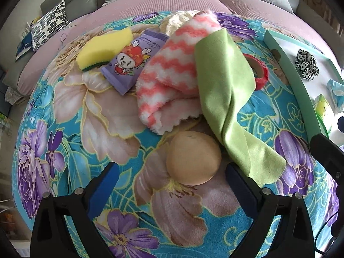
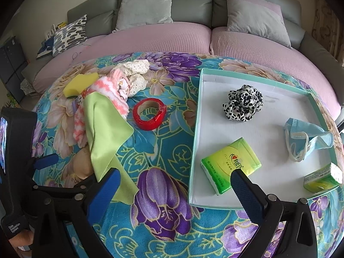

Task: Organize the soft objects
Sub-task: 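Reach the left tool to the beige round puff and grasp it, then hold the puff in the left tool while the right tool grasps the green cloth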

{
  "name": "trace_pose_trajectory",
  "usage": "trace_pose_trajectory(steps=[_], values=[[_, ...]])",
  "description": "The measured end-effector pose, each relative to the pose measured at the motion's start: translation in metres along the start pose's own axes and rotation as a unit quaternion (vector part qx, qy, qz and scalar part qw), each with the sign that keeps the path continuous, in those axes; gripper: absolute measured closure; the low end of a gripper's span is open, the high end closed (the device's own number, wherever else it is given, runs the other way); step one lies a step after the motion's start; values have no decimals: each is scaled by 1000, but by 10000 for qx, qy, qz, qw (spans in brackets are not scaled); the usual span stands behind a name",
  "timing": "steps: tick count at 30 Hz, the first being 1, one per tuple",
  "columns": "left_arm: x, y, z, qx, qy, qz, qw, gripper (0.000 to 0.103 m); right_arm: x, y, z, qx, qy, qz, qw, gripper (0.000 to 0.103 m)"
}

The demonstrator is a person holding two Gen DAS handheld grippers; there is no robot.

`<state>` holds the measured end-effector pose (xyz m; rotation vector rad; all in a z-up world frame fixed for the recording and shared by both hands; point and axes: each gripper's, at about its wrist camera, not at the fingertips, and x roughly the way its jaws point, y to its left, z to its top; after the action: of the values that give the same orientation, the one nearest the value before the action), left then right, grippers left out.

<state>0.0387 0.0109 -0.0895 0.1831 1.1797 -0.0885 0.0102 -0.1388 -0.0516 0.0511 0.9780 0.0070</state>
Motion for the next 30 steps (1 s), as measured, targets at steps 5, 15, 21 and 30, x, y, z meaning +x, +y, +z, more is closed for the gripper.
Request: trace_pose_trajectory(steps=[5,15,21,30], values=[[-3,-3,5,-2,-23,-136,9999,31,0,0,0,2,-1,-1,10000,0],[-13,-9,11,41,-124,-390,9992,53,2,1,0,-27,19,-11,10000,0],[-16,6,9,-92,-229,-413,9988,54,3,3,0,-58,29,-17,10000,0],[-20,43,17,-556,-378,-200,9975,54,7,23,0,-382,6,84,9992,0]])
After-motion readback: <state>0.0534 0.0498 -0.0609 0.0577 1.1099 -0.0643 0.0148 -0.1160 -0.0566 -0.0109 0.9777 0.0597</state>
